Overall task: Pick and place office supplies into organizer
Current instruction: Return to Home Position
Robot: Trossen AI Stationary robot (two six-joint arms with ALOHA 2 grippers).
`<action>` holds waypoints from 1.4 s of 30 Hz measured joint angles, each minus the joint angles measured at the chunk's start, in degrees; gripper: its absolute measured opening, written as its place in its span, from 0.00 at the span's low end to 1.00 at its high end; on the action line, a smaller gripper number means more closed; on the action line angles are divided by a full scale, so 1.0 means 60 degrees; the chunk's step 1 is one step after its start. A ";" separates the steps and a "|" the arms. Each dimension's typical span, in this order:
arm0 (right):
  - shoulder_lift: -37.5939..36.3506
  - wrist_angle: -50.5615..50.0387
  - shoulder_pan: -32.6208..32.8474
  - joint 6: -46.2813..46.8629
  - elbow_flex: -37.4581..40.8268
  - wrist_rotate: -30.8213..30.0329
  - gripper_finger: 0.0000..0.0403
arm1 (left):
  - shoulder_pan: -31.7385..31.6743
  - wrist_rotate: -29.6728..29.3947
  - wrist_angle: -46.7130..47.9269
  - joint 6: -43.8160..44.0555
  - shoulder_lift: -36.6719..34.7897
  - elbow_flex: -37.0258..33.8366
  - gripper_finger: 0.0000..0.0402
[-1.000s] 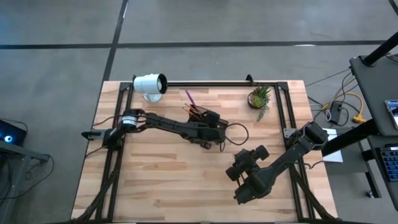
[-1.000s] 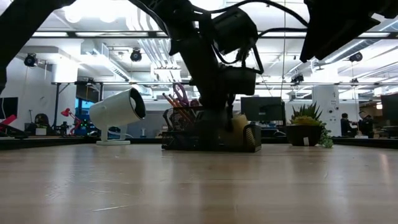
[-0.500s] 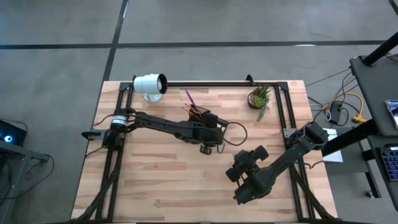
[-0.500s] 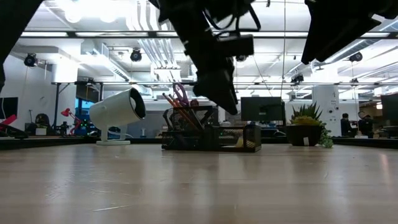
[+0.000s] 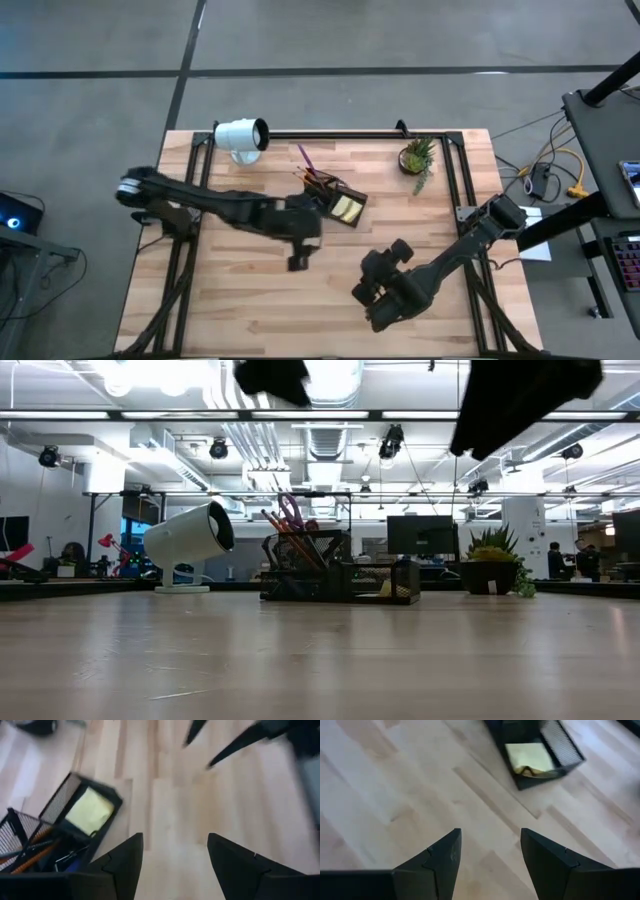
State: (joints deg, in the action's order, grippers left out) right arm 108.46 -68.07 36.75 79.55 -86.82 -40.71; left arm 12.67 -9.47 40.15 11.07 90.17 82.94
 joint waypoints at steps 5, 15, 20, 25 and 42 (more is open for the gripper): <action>-0.0328 0.0332 -0.0334 -0.1532 -0.0351 0.0134 0.48 | 0.0641 0.0031 -0.0062 0.1386 -0.1409 -0.0243 0.52; -0.1981 0.1360 -0.1276 -0.4415 -0.0428 0.0262 0.48 | 0.1347 -0.0165 -0.0841 0.3844 -0.3223 -0.1387 0.52; -0.2908 0.1459 -0.1403 -0.4262 -0.0612 0.0333 0.48 | 0.1604 0.0202 -0.0980 0.5733 -0.3780 -0.2339 0.52; -0.3510 0.1747 -0.1287 -0.3628 -0.0825 0.0222 0.48 | 0.2153 0.2038 -0.4133 0.4207 -0.4307 -0.3713 0.52; -0.3788 0.5948 -0.3973 -0.6608 -0.0104 0.3608 0.48 | 0.1529 0.3705 -0.7305 0.2754 -0.9436 -0.8552 0.52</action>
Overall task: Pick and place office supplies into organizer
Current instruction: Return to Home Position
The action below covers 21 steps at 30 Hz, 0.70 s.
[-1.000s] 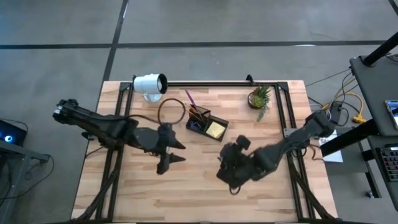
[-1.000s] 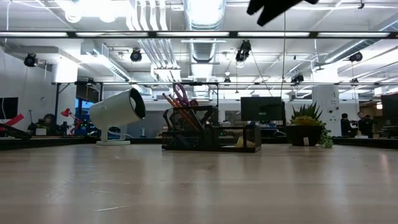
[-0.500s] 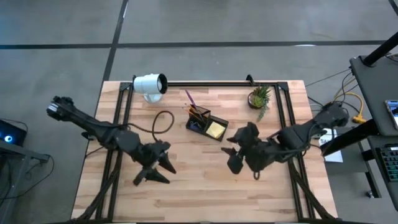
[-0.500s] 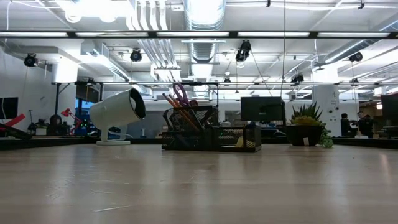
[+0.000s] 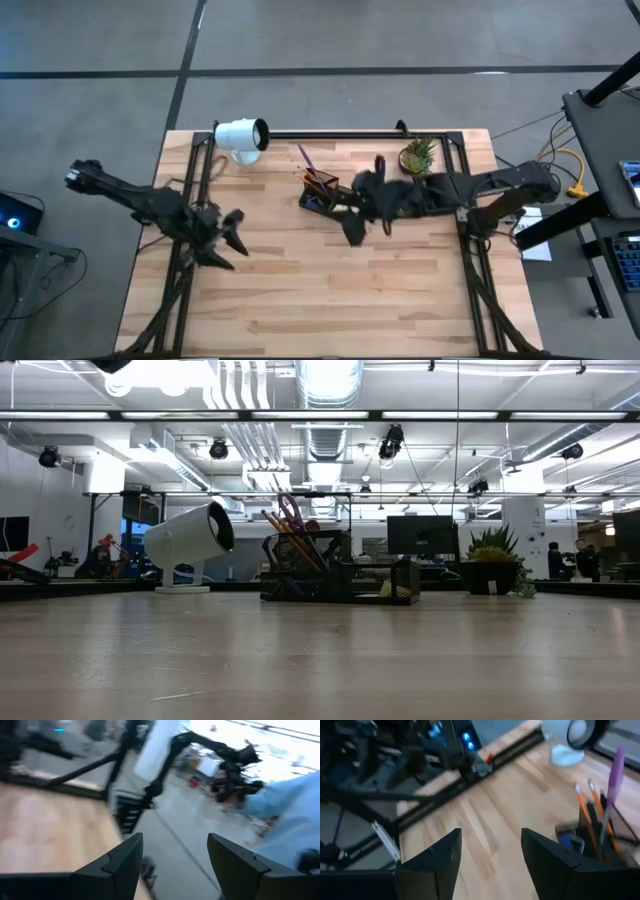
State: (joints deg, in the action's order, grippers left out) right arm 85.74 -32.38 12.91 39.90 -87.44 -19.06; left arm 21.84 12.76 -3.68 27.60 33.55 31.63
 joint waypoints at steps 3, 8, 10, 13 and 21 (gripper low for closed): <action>-0.0003 0.0659 -0.0626 -0.0205 0.0322 0.0195 0.48 | -0.0250 -0.0448 0.1647 -0.0103 -0.1226 -0.0207 0.52; -0.0051 0.1335 -0.1472 -0.0054 0.0886 0.0896 0.48 | -0.0427 -0.1185 0.3388 -0.0509 -0.2875 -0.0269 0.52; -0.0099 0.1833 -0.1769 -0.0043 0.1102 0.1421 0.48 | -0.0469 -0.1457 0.3633 -0.0596 -0.3507 -0.0372 0.52; -0.0295 0.2696 -0.2151 -0.0077 0.1530 0.1543 0.48 | -0.0462 -0.1454 0.3884 -0.0828 -0.4427 -0.0511 0.52; -0.1508 0.5110 -0.2658 -0.0166 0.3591 0.1450 0.48 | -0.0462 -0.1829 0.4910 -0.0996 -0.5300 -0.0711 0.52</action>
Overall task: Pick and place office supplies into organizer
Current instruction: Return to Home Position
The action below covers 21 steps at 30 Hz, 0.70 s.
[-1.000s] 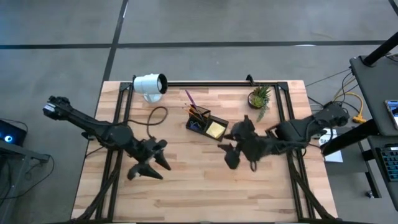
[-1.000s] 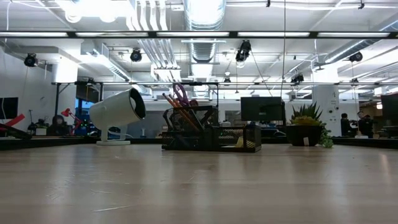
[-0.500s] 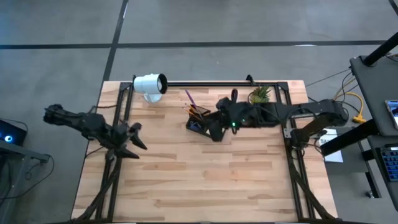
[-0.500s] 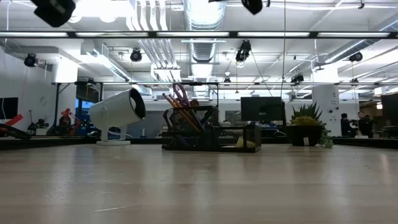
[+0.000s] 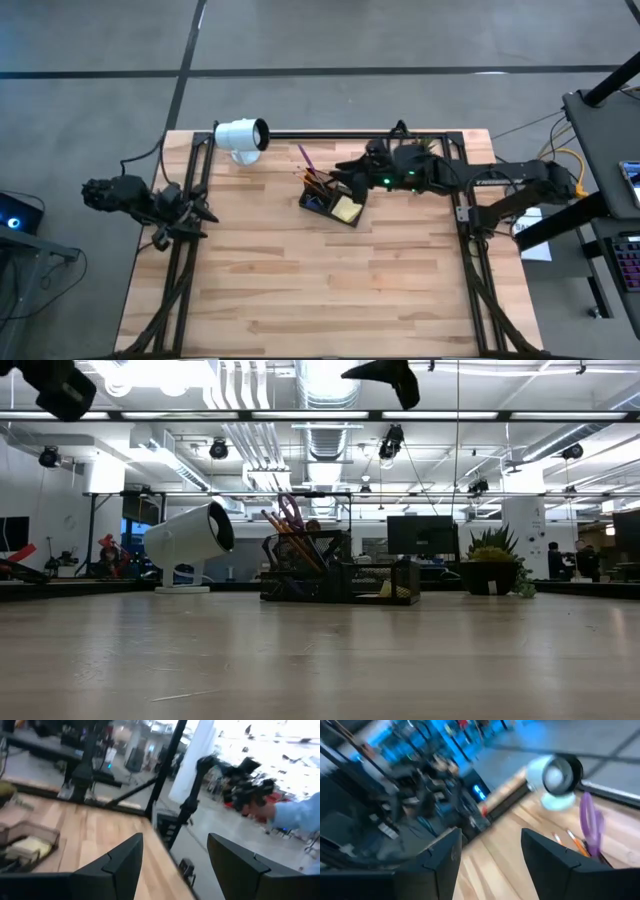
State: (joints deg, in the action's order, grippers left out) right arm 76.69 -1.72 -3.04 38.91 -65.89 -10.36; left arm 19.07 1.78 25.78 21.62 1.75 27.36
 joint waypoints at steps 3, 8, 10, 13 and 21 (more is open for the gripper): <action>-0.0721 0.1307 -0.0006 -0.0057 0.1139 -0.0021 0.48 | 0.0004 -0.0025 -0.0227 -0.0317 0.0163 0.0001 0.52; -0.1837 0.3150 0.0172 -0.0074 0.3023 -0.0012 0.48 | 0.0004 -0.0026 -0.0597 -0.0746 -0.0013 -0.0005 0.52; -0.2248 0.3416 0.0254 -0.0096 0.3627 0.0015 0.48 | 0.0004 -0.0063 -0.0632 -0.0762 -0.0007 -0.0002 0.52; -0.2767 0.3409 0.0340 -0.0140 0.4260 -0.0028 0.48 | 0.0004 -0.0117 -0.0662 -0.0719 0.0019 0.0024 0.52; -0.5225 0.2719 -0.0102 -0.0500 0.6031 0.0584 0.48 | 0.0004 -0.1403 -0.0630 -0.0928 -0.0013 -0.0002 0.52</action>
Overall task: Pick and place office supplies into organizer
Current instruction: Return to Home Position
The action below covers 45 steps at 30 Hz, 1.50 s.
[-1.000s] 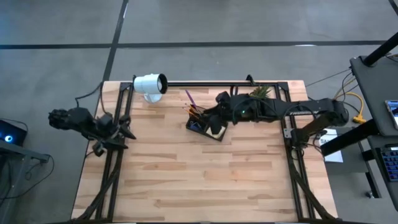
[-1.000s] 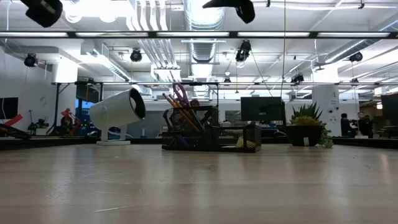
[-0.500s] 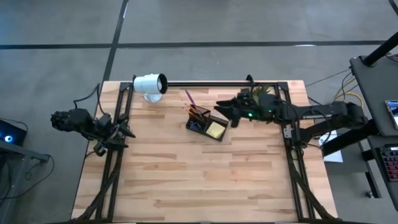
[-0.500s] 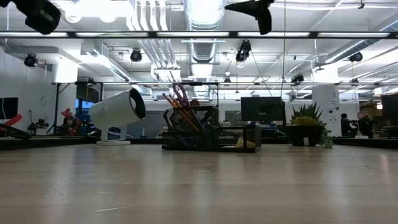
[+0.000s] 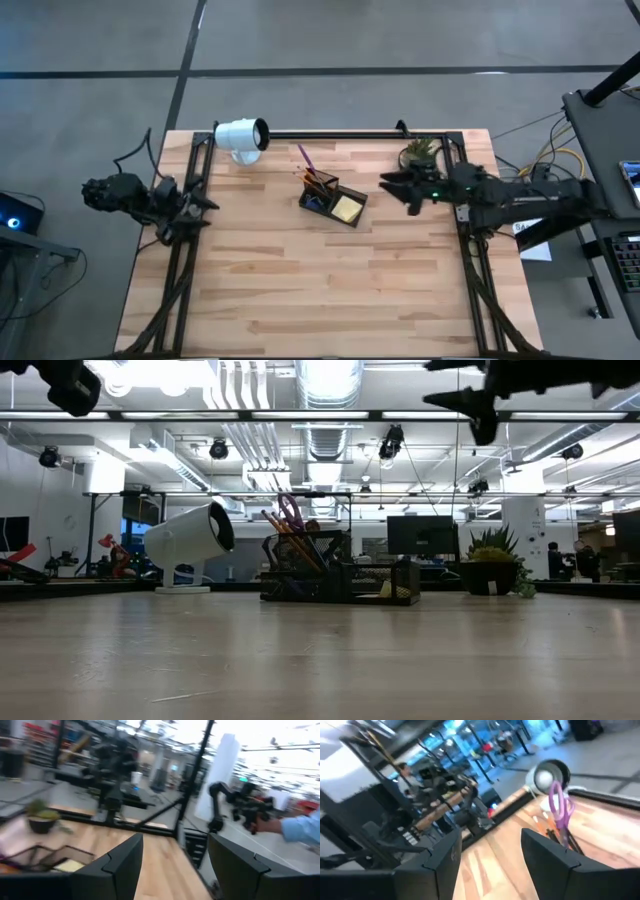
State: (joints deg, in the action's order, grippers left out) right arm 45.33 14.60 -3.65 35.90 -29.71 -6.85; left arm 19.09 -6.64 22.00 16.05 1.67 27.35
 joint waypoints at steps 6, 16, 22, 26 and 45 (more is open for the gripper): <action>-0.2983 0.0031 -0.0175 -0.1038 0.1381 0.1120 0.48 | -0.0004 -0.1583 -0.0052 -0.0095 0.0007 -0.0004 0.52; -0.6692 -0.0151 -0.0173 -0.1767 0.3565 0.0681 0.48 | 0.0000 -0.1984 -0.0921 -0.0278 -0.0002 -0.0157 0.52; -0.7558 0.0238 -0.0177 -0.2233 0.4327 0.0583 0.48 | 0.0000 -0.2023 -0.2213 -0.0746 -0.0004 -0.1160 0.52; -0.7495 0.0581 -0.0173 -0.2564 0.4508 0.0615 0.48 | 0.0000 -0.2013 -0.2822 -0.0849 -0.0011 -0.1928 0.52; -0.7547 0.0150 -0.0192 -0.3239 0.4564 0.0612 0.48 | -0.0165 -0.1997 -0.6101 -0.1640 -0.0018 -0.4483 0.52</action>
State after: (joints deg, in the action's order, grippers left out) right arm 0.05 15.50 -4.80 16.47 -2.33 -3.18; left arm 18.10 -18.62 -14.61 6.21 1.56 0.46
